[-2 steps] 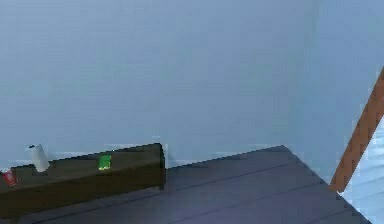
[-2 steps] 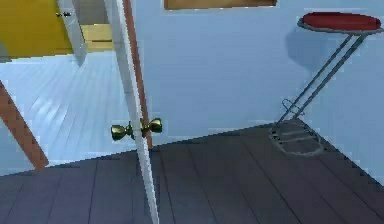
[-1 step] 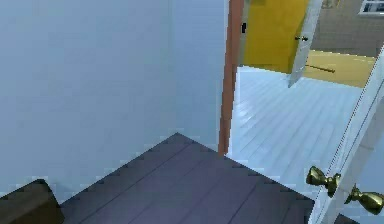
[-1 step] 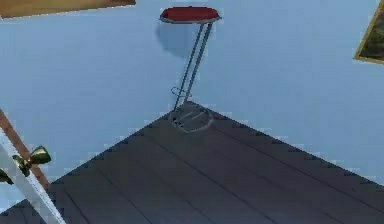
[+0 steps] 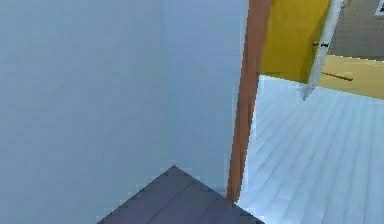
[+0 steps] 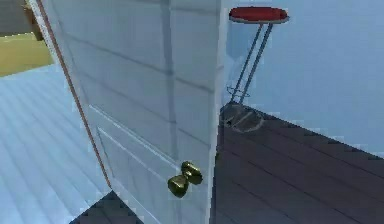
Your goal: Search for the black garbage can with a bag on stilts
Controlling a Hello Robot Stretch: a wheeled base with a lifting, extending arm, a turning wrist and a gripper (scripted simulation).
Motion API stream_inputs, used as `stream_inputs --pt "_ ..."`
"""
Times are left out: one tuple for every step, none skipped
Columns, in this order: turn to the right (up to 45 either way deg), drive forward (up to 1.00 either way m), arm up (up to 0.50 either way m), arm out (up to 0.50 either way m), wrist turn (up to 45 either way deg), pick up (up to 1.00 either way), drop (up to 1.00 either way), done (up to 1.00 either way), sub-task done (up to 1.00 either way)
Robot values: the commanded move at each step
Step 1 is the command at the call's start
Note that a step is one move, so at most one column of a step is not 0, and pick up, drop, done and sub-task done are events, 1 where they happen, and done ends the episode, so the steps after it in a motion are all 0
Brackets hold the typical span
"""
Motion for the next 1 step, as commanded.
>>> stream_inputs --pt "36.0 0.0 0.0 0.0 0.0 0.0 0.0 0.0 0.0"
